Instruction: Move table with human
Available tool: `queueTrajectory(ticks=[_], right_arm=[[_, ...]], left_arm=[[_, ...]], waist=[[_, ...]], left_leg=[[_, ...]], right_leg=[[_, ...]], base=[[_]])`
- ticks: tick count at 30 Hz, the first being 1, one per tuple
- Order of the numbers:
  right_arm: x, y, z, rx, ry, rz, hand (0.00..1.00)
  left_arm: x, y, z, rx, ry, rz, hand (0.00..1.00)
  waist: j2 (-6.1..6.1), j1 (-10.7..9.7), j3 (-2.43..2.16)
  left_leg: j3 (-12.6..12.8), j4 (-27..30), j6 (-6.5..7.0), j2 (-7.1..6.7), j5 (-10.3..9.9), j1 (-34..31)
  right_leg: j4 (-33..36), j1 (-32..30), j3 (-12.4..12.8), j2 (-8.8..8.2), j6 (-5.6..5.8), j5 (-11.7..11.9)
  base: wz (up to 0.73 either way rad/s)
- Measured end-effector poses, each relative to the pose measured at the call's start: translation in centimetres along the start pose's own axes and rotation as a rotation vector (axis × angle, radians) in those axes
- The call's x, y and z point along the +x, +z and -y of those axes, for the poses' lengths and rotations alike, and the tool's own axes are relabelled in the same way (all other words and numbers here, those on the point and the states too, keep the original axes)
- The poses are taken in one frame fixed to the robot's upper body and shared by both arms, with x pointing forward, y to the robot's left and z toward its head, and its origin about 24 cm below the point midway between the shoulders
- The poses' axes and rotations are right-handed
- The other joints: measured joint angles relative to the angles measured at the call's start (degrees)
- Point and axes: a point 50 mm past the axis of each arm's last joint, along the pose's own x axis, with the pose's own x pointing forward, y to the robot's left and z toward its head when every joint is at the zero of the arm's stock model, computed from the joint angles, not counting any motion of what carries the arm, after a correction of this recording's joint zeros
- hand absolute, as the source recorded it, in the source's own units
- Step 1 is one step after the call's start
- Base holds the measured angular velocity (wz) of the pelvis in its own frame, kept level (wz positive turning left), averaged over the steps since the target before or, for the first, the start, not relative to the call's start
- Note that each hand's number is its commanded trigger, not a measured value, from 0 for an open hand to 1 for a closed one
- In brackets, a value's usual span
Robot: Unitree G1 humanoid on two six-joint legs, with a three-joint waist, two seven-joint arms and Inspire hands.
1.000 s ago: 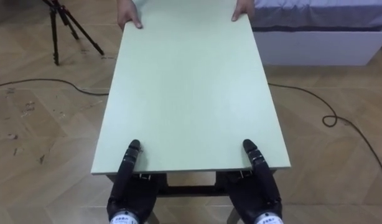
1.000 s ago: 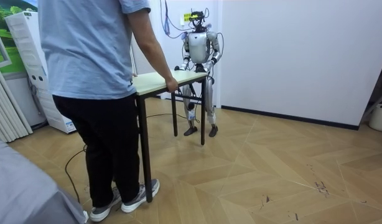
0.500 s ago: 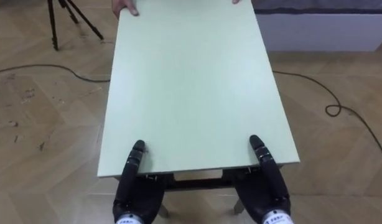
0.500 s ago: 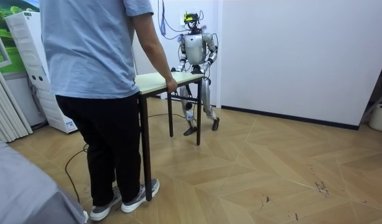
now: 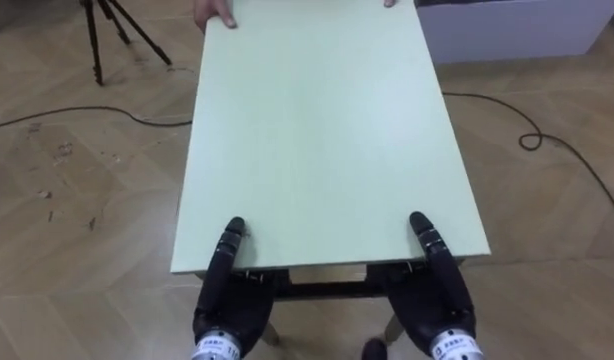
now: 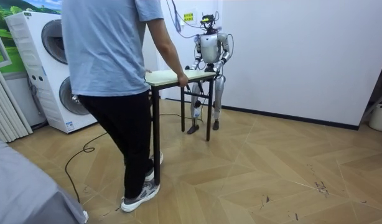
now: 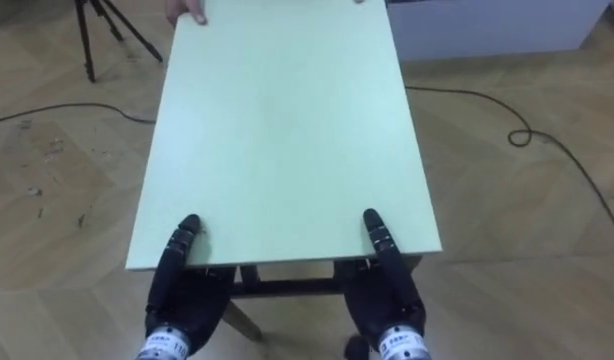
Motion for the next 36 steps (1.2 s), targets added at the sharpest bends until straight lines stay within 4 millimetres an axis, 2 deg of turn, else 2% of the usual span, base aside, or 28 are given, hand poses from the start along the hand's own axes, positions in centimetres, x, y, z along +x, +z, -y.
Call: queueTrajectory(ticks=[1, 3, 6, 8, 9, 10, 11, 13, 15, 16, 17, 18, 19, 20, 21, 22, 23, 24, 26, 27, 28, 29, 31, 32, 33, 34, 35, 36], right_arm=[[-0.3, 0.0, 0.2, 0.008, -0.006, 0.002, 1.0], [-0.7, -0.2, 0.4, 0.023, -0.014, 0.005, 1.0], [-0.6, -0.3, 0.1, 0.03, 0.0, 0.001, 1.0], [-0.2, -0.5, -0.4, 0.025, 0.019, -0.01, 1.0], [0.0, -0.5, -0.7, 0.019, 0.028, -0.014, 1.0], [0.3, -0.5, -0.9, 0.014, 0.037, -0.02, 1.0], [0.3, -0.6, -0.8, 0.017, 0.03, -0.024, 1.0], [0.3, -0.8, -0.8, 0.022, 0.039, -0.028, 1.0], [0.3, -0.8, -1.0, 0.026, 0.063, -0.024, 1.0], [0.3, -0.8, -1.0, 0.026, 0.066, -0.025, 1.0], [0.5, -1.1, -1.3, 0.023, 0.075, -0.04, 1.0], [0.6, -1.4, -1.4, 0.015, 0.082, -0.049, 1.0], [0.6, -1.8, -1.6, 0.024, 0.085, -0.053, 1.0], [0.6, -1.9, -1.5, 0.036, 0.081, -0.052, 1.0], [0.5, -1.7, -1.5, 0.04, 0.09, -0.042, 1.0], [0.4, -1.4, -1.7, 0.036, 0.104, -0.034, 1.0], [0.4, -1.5, -1.8, 0.057, 0.107, -0.018, 1.0], [0.5, -1.5, -1.6, 0.071, 0.099, -0.006, 1.0], [0.5, -1.6, -1.6, 0.07, 0.092, -0.011, 1.0], [0.6, -1.6, -1.5, 0.07, 0.085, -0.015, 1.0], [0.6, -1.6, -1.3, 0.074, 0.077, -0.016, 1.0], [0.4, -1.7, -1.0, 0.081, 0.064, -0.018, 1.0], [0.5, -1.9, -0.9, 0.092, 0.058, -0.02, 1.0], [0.6, -1.8, -1.1, 0.091, 0.067, -0.018, 1.0], [0.9, -1.8, -1.3, 0.087, 0.073, -0.021, 1.0], [1.0, -1.9, -1.2, 0.085, 0.066, -0.028, 1.0], [1.0, -2.0, -0.9, 0.078, 0.053, -0.035, 1.0], [1.1, -2.1, -0.8, 0.061, 0.05, -0.05, 1.0]], left_arm=[[0.0, 0.0, 0.0, 0.011, 0.0, -0.007, 1.0], [-0.1, 0.1, -0.1, 0.028, -0.001, -0.012, 1.0], [0.0, 0.3, 0.2, 0.024, -0.018, -0.006, 1.0], [0.0, 0.6, 0.5, 0.025, -0.033, 0.012, 1.0], [0.0, 0.7, 0.6, 0.022, -0.039, 0.016, 1.0], [0.0, 0.9, 0.7, 0.02, -0.042, 0.026, 1.0], [-0.3, 0.9, 0.5, 0.021, -0.036, 0.022, 1.0], [-0.5, 1.3, 0.6, 0.03, -0.045, 0.035, 1.0], [-0.7, 1.7, 1.2, 0.064, -0.073, 0.032, 1.0], [-0.8, 1.6, 1.3, 0.062, -0.077, 0.031, 1.0], [-1.2, 1.8, 1.2, 0.058, -0.081, 0.038, 1.0], [-1.5, 2.2, 1.1, 0.053, -0.08, 0.054, 1.0], [-1.6, 2.3, 1.0, 0.056, -0.079, 0.058, 1.0], [-1.5, 2.5, 1.2, 0.061, -0.084, 0.059, 1.0], [-1.4, 2.1, 1.6, 0.063, -0.101, 0.044, 1.0], [-1.4, 1.8, 2.0, 0.062, -0.119, 0.037, 1.0], [-1.3, 1.7, 2.6, 0.081, -0.145, 0.021, 1.0], [-0.8, 1.8, 2.9, 0.1, -0.145, 0.016, 1.0], [-0.6, 2.0, 2.9, 0.109, -0.134, 0.013, 1.0], [-0.7, 2.0, 2.7, 0.108, -0.127, 0.015, 1.0], [-0.7, 2.0, 2.6, 0.108, -0.122, 0.013, 1.0], [-0.8, 2.0, 2.3, 0.111, -0.112, 0.011, 1.0], [-0.8, 2.2, 2.2, 0.123, -0.109, 0.012, 1.0], [-0.6, 2.3, 2.5, 0.129, -0.118, 0.016, 1.0], [-0.6, 2.5, 2.6, 0.126, -0.121, 0.028, 1.0], [-0.7, 2.4, 2.3, 0.121, -0.112, 0.034, 1.0], [-1.0, 2.3, 1.7, 0.103, -0.089, 0.037, 1.0], [-1.5, 2.2, 1.1, 0.078, -0.068, 0.05, 1.0]], waist=[[-0.42, 0.0, -0.17], [-1.12, 0.5, -0.34], [-2.42, 3.8, -0.11], [-3.44, 4.6, 0.0], [-3.57, 4.7, 0.12], [-3.47, 4.6, 0.6], [-2.63, 4.2, 0.31], [-3.82, 4.2, 0.79], [-5.35, 4.2, 0.8], [-5.39, 4.2, 0.79], [-5.61, 4.3, 0.73], [-5.71, 4.3, 0.77], [-5.61, 4.7, 0.83], [-5.27, 6.5, 1.6], [-4.58, 5.7, 0.91], [-3.77, 5.1, 0.77], [-5.63, 4.9, 0.67], [-5.99, 5.5, 0.73], [-5.89, 7.0, 0.76], [-5.47, 8.1, 0.81], [-4.92, 8.6, 0.82], [-4.53, 9.5, 0.75], [-4.13, 10.2, 0.74], [-3.63, 10.5, 0.72], [-3.47, 10.7, 0.94], [-3.42, 10.8, 0.96], [-3.28, 12.1, 0.98], [-2.8, 12.8, 0.97]], left_leg=[[1.0, -0.7, 0.19, -0.01, 0.5, 0.1], [5.6, -1.2, 1.01, -0.4, 1.3, 0.0], [8.0, -0.9, 1.73, -2.4, 1.5, -1.3], [7.8, 1.4, 1.77, -2.82, 1.5, -3.9], [7.1, 2.6, 1.76, -2.76, 1.5, -5.0], [4.4, 4.6, 1.45, -1.95, 1.7, -7.1], [3.5, 5.0, 1.14, -1.2, 2.2, -7.6], [2.7, 3.3, 0.29, -1.02, 3.1, -7.8], [2.0, 3.0, 0.35, -0.27, 4.1, -10.6], [1.0, 3.4, 0.3, -0.03, 4.2, -11.4], [-1.1, 5.3, 0.11, 0.01, 4.3, -13.2], [-1.4, 10.8, 0.13, 0.78, 4.4, -16.0], [-1.2, 15.4, 0.21, 1.91, 4.5, -18.2], [-0.5, 22.6, -0.32, 3.67, 4.8, -23.4], [-0.7, 13.2, -0.44, 2.47, 7.0, -26.1], [0.8, 8.0, 2.81, 2.39, 12.3, -27.2], [4.1, 6.8, 4.15, 2.47, 13.7, -27.6], [5.1, 6.0, 4.93, 2.84, 14.3, -27.5], [6.5, 4.4, 5.0, 3.53, 15.9, -26.8], [7.3, 3.4, 4.67, 4.42, 17.1, -26.2], [7.2, 2.9, 4.16, 5.02, 17.6, -25.8], [7.1, 0.1, 3.03, 5.37, 20.1, -24.4], [6.6, -8.1, -3.63, 4.82, 26.2, -22.2], [4.5, -14.6, -10.92, 4.64, 32.6, -21.2], [1.4, -12.5, -10.28, 5.42, 32.5, -21.7], [1.0, -8.7, -7.34, 5.93, 30.3, -21.9], [-0.1, 0.8, -3.51, 7.23, 23.7, -22.1], [-1.3, 10.2, -4.45, 8.89, 17.2, -21.7]], right_leg=[[5.4, 0.1, 0.2, -0.51, -0.05, -3.0], [20.9, 3.5, 2.1, -2.06, 1.32, -9.3], [24.4, 13.4, 3.9, -5.26, 1.85, -9.9], [19.4, 19.2, 4.0, -6.46, 2.66, -8.5], [17.1, 20.2, 4.5, -6.03, 4.06, -10.2], [14.3, 20.7, 4.4, -3.99, 5.07, -11.3], [11.9, 21.8, 4.5, -2.13, 4.64, -10.8], [10.3, 21.8, 4.4, -1.49, 5.11, -11.1], [8.2, 19.9, 4.4, -1.09, 5.45, -12.5], [7.8, 19.4, 4.2, -0.95, 5.37, -14.0], [3.9, 18.7, 3.9, -1.32, 4.33, -16.8], [-1.3, 20.5, 3.4, -0.99, 3.92, -19.3], [-3.7, 21.9, 3.7, -0.52, 3.8, -19.9], [-6.9, 23.9, 5.0, 1.02, 3.9, -20.2], [-8.4, 23.8, 5.1, 1.48, 4.08, -20.9], [-7.8, 23.3, 4.5, 2.01, 4.32, -22.0], [-4.4, 21.8, 3.5, 1.45, 4.2, -25.1], [-3.7, 21.8, 2.7, 1.87, 3.42, -25.9], [-6.9, 22.6, 2.4, 2.92, 2.01, -26.9], [-8.8, 22.7, 2.3, 3.24, 2.82, -27.2], [-9.0, 22.6, 2.4, 3.96, 2.39, -26.7], [-9.4, 22.6, 2.5, 4.98, 1.36, -25.6], [-11.1, 21.5, 2.3, 6.8, -1.5, -23.4], [-13.2, 19.8, 1.8, 8.67, -3.1, -20.4], [-13.4, 18.6, 0.5, 8.65, -3.34, -19.0], [-13.2, 18.6, -0.7, 8.46, -3.72, -18.7], [-12.9, 18.7, -2.6, 7.77, -4.24, -18.1], [-13.2, 19.1, -5.3, 7.02, -3.84, -17.0]], base=[[0.48], [0.01], [-0.56], [-0.46], [-0.37], [-0.09], [0.0], [0.05], [-0.07], [-0.42], [-0.42], [-0.42], [-0.37], [-0.1], [0.11], [0.48], [0.41], [0.26], [-0.23], [-0.43], [-0.34], [-0.13], [0.02], [-0.06], [-0.15], [-0.5], [-0.73], [-0.81]])
